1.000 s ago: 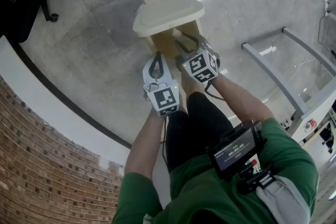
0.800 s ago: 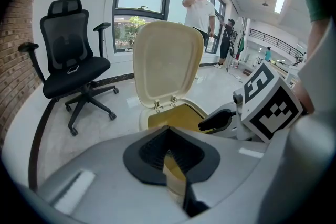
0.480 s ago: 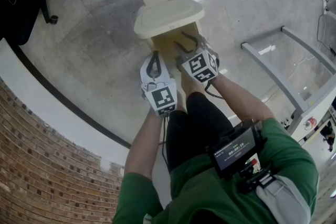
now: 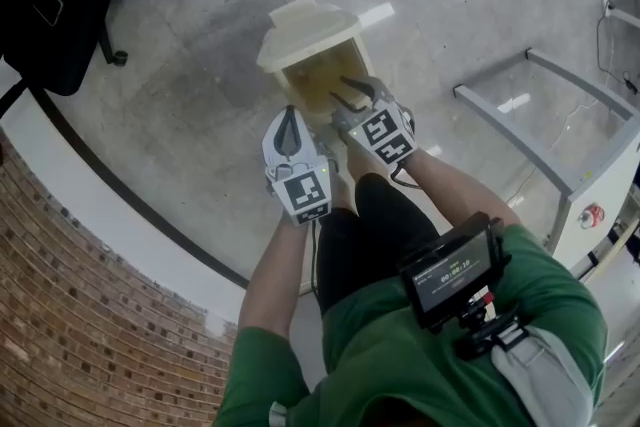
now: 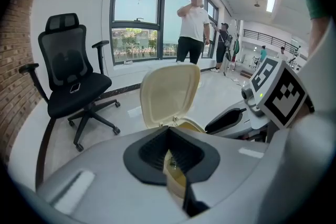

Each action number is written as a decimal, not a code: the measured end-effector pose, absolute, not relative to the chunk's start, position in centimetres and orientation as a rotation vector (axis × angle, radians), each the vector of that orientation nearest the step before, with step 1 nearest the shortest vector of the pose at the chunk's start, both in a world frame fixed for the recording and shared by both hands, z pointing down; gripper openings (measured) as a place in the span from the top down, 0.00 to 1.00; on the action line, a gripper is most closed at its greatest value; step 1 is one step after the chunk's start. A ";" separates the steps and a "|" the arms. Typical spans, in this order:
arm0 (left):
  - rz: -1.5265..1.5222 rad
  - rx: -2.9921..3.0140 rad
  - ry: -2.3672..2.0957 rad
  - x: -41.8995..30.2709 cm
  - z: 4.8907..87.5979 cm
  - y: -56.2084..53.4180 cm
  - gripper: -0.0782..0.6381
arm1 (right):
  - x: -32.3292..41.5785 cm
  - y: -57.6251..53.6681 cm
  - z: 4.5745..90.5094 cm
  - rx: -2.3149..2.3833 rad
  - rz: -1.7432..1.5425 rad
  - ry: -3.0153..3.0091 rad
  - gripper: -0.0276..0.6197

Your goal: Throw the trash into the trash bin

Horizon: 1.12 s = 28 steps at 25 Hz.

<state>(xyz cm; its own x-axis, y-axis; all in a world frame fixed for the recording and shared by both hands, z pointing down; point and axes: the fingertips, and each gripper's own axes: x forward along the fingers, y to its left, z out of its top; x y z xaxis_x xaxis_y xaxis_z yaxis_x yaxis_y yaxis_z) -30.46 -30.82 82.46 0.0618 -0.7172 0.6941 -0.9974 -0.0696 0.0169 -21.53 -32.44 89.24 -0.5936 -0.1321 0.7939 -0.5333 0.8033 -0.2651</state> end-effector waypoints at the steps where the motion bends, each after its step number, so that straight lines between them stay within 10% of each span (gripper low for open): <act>1: 0.713 1.854 -1.715 -30.6 81.5 -31.0 0.88 | -21.8 -32.5 88.2 0.497 0.644 -2.180 0.74; 28: 0.557 2.253 -1.824 -29.7 57.7 -27.5 0.88 | -22.8 -29.2 59.5 0.706 0.445 -2.495 0.95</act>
